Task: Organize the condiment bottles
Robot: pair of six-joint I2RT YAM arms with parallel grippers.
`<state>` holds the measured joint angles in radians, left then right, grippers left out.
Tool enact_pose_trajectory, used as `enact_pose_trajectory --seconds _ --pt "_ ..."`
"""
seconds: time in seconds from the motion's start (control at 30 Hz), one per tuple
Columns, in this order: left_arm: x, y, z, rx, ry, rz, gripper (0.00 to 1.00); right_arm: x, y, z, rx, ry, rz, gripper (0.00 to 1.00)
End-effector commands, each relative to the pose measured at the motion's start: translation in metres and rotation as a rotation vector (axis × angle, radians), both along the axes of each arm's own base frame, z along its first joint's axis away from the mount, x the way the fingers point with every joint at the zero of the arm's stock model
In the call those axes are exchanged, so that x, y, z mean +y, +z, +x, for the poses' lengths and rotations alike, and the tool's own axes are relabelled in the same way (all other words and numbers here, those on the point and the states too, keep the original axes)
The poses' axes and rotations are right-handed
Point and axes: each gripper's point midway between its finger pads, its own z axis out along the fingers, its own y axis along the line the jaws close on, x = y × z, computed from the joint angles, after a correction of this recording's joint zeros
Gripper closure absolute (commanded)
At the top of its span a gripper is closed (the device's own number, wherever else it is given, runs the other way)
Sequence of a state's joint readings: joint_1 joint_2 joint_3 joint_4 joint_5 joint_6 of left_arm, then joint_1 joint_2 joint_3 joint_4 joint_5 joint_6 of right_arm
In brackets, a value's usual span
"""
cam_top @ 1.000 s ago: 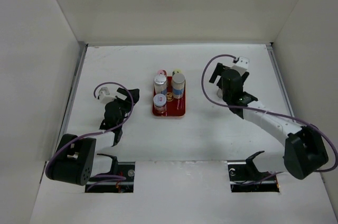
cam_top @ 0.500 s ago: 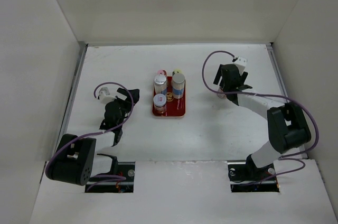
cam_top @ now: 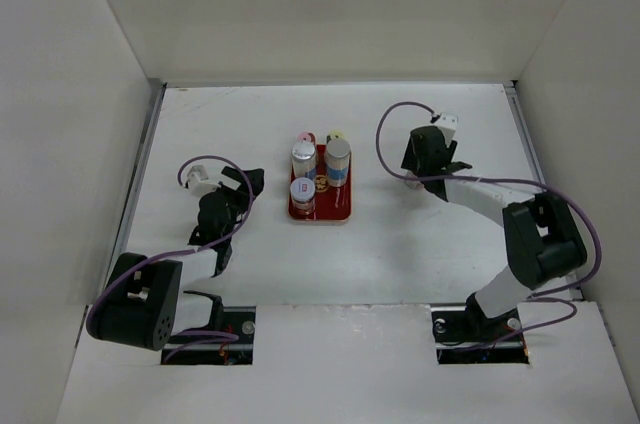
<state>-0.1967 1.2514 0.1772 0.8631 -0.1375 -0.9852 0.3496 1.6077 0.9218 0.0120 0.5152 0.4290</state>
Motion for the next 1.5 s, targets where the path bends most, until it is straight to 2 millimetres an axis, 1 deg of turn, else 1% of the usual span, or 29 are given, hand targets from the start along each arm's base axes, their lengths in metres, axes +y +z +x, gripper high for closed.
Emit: enact_pose_trajectory --seconds 0.0,0.07,0.13,0.17,0.2,0.23,0.33,0.37,0.43,0.47,0.57,0.67,0.73,0.8,0.9,0.97,1.03,1.1,1.2,1.27,1.33,1.37,1.4,1.47 --pt "0.000 0.021 0.009 -0.062 0.001 -0.024 0.00 0.035 0.063 -0.006 -0.162 0.067 0.064 0.48" --pt "-0.002 0.023 0.009 -0.064 -0.007 -0.026 0.00 0.061 0.078 -0.021 -0.197 0.146 0.084 0.49" --pt "-0.003 0.023 0.009 -0.065 -0.005 -0.022 0.00 0.093 0.090 -0.036 -0.220 0.238 0.123 0.49" --pt "-0.002 0.021 0.010 -0.058 0.000 -0.019 0.00 0.117 0.096 -0.046 -0.228 0.303 0.142 0.49" --pt "-0.001 0.018 0.010 -0.050 0.002 -0.018 0.00 0.136 0.100 -0.053 -0.234 0.351 0.158 0.49" --pt "-0.001 0.017 0.010 -0.045 0.001 -0.021 0.00 0.150 0.103 -0.057 -0.244 0.383 0.171 0.49" --pt "-0.004 0.020 0.010 -0.050 -0.006 -0.018 0.00 0.206 0.114 -0.068 -0.290 0.491 0.225 0.48" --pt "-0.004 0.020 0.010 -0.052 -0.003 -0.016 0.00 0.221 0.116 -0.070 -0.293 0.518 0.236 0.48" --pt "-0.001 0.019 0.010 -0.048 0.000 -0.018 0.00 0.245 0.116 -0.070 -0.292 0.557 0.240 0.48" --pt "-0.001 0.020 0.010 -0.053 -0.001 -0.021 0.00 0.252 0.112 -0.068 -0.287 0.565 0.235 0.48" --pt "-0.001 0.025 0.009 -0.062 0.000 -0.020 0.00 0.264 0.096 -0.063 -0.264 0.571 0.222 0.48" --pt "0.001 0.021 0.009 -0.047 0.002 -0.019 0.00 0.267 0.080 -0.057 -0.247 0.565 0.187 0.47" --pt "-0.001 0.021 0.010 -0.043 -0.006 -0.020 0.00 0.266 0.073 -0.053 -0.251 0.548 0.165 0.47" --pt "-0.002 0.021 0.010 -0.041 -0.006 -0.017 0.00 0.264 0.069 -0.053 -0.256 0.533 0.146 0.45" --pt "0.000 0.016 0.011 -0.027 -0.004 -0.019 0.00 0.263 0.064 -0.053 -0.254 0.534 0.103 0.37" --pt "-0.003 0.020 0.011 -0.036 -0.012 -0.019 0.00 0.261 0.064 -0.054 -0.254 0.528 0.093 0.26" --pt "-0.002 0.021 0.011 -0.041 -0.007 -0.015 0.00 0.259 0.073 -0.058 -0.266 0.532 0.103 0.16" --pt "0.001 0.019 0.011 -0.036 0.003 -0.014 0.00 0.256 0.088 -0.062 -0.288 0.537 0.117 0.11" --pt "0.000 0.022 0.012 -0.040 -0.001 -0.010 0.00 0.245 0.113 -0.069 -0.332 0.533 0.143 0.06" --pt "0.003 0.018 0.012 -0.022 0.009 0.003 0.00 0.234 0.126 -0.076 -0.359 0.528 0.160 0.01" --pt "0.007 0.013 0.012 0.003 0.025 0.012 0.00 0.222 0.135 -0.083 -0.381 0.518 0.177 0.00" --pt "0.008 0.013 0.012 0.012 0.030 0.014 0.00 0.209 0.138 -0.084 -0.395 0.490 0.187 0.00" --pt "0.006 0.012 0.012 0.021 0.026 0.019 0.00 0.190 0.139 -0.082 -0.413 0.442 0.187 0.00" --pt "0.006 0.010 0.014 0.037 0.030 0.042 0.00 0.152 0.136 -0.079 -0.446 0.344 0.195 0.00"
